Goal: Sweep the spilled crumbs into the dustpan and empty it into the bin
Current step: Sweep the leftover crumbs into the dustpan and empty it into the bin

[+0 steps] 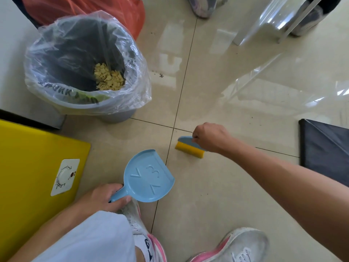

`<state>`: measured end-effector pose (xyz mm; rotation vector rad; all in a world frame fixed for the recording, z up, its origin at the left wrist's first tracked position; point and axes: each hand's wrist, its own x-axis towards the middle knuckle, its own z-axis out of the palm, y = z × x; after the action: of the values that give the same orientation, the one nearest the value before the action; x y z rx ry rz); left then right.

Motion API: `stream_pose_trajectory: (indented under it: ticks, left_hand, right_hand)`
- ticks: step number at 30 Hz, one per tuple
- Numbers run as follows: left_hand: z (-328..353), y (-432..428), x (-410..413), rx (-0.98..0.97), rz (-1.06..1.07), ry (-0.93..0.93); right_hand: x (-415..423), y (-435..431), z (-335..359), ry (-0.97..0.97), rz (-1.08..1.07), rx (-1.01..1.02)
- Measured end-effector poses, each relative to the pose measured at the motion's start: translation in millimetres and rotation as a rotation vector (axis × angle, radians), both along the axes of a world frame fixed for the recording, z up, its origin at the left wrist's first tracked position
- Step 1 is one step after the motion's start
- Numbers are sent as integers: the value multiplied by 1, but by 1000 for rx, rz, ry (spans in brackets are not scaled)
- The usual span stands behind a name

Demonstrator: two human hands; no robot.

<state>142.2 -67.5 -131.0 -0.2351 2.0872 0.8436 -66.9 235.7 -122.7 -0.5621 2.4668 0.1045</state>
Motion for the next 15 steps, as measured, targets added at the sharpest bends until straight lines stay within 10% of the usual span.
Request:
stream_pose_trajectory:
  ticks: [15]
  left_hand:
    - [4, 2, -3, -6, -90, 76]
  right_hand:
    - [15, -7, 3, 222, 368, 134]
